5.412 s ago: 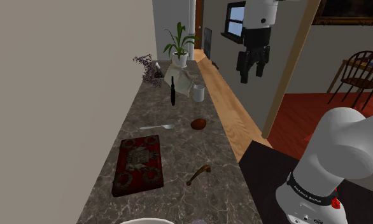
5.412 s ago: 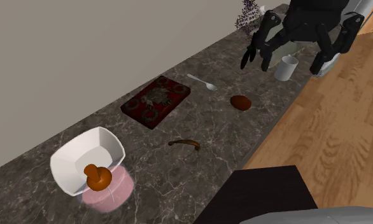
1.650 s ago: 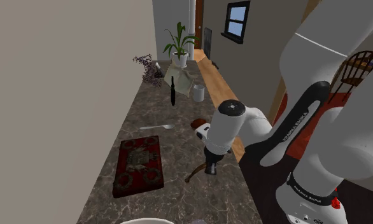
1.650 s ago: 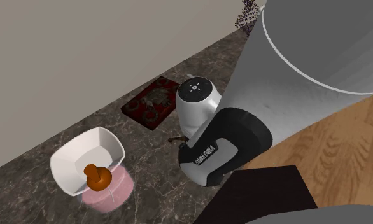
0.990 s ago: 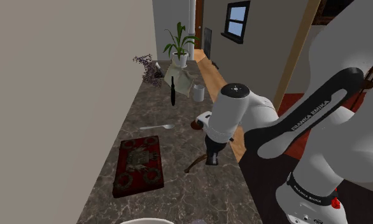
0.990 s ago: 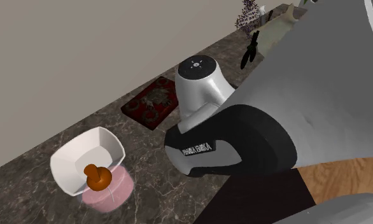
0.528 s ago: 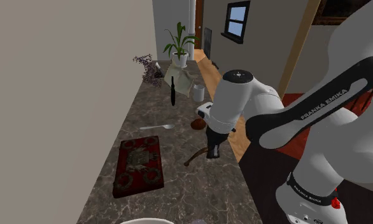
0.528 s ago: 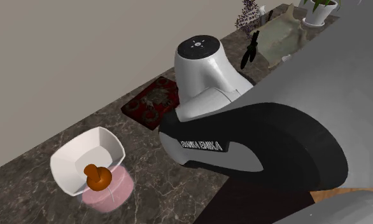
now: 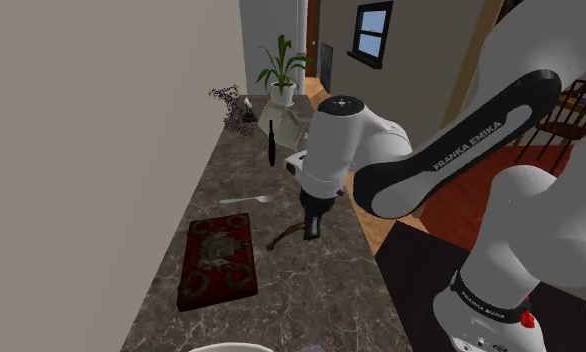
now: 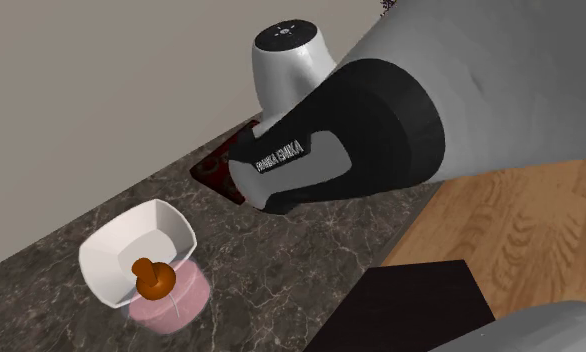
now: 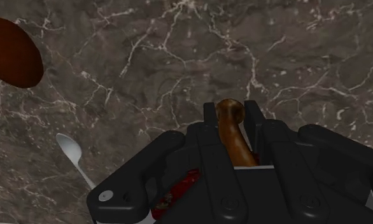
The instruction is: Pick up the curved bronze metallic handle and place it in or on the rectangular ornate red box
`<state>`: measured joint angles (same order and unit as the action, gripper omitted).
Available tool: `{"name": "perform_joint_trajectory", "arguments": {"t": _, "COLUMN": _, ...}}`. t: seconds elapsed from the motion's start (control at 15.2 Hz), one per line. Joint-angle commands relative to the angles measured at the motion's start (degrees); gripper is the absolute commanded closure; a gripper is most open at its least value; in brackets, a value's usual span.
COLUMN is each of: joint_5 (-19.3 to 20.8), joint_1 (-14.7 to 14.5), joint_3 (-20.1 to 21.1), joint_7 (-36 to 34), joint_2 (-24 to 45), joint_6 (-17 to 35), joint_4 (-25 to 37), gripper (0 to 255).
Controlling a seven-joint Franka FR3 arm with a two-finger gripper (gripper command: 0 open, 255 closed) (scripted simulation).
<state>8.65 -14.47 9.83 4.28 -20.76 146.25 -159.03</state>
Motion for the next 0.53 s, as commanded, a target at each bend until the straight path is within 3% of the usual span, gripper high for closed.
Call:
{"name": "perform_joint_trajectory", "arguments": {"t": 0.0, "joint_5": 1.11, "joint_1": 0.95, "joint_3": 0.49, "joint_7": -0.64, "joint_2": 4.77, "joint_6": 0.19, "joint_4": 4.48, "gripper": 255}}
{"name": "perform_joint_trajectory", "arguments": {"t": 0.46, "joint_5": 5.38, "joint_1": 2.48, "joint_3": 1.63, "joint_7": -3.59, "joint_2": 20.36, "joint_6": -1.79, "joint_4": 21.43, "gripper": 255}}
